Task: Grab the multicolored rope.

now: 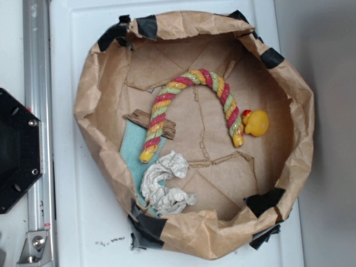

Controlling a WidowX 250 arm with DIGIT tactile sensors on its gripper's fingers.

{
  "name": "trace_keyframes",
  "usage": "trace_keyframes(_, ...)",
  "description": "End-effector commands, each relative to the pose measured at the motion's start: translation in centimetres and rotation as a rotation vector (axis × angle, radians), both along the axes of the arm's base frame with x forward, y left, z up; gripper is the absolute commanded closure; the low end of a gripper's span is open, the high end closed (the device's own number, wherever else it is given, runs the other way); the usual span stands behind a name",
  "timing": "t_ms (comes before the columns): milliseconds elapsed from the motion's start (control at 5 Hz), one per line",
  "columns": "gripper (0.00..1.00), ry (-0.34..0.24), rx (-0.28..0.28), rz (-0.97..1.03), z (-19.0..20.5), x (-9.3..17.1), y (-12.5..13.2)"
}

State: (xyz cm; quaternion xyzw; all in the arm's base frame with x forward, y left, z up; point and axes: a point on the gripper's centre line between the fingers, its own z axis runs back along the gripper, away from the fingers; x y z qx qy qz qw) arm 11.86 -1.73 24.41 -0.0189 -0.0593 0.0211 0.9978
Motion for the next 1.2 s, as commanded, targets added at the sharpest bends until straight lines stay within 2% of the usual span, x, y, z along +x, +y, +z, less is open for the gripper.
trace_keyframes(0,0.00,0.000,0.000,0.000,0.0,0.0,0.0)
trace_keyframes(200,0.00,-0.021,0.085,-0.072,-2.2,5.0,1.3)
trace_keyframes(400,0.00,-0.052,0.167,-0.119,-5.0,9.4,3.7)
trace_keyframes(600,0.00,-0.056,0.200,-0.234,-8.4,13.1,5.2)
trace_keyframes(800,0.00,-0.037,0.194,-0.488,-12.6,14.4,3.5)
trace_keyframes(1000,0.00,-0.010,0.185,-0.646,-15.9,16.0,2.9)
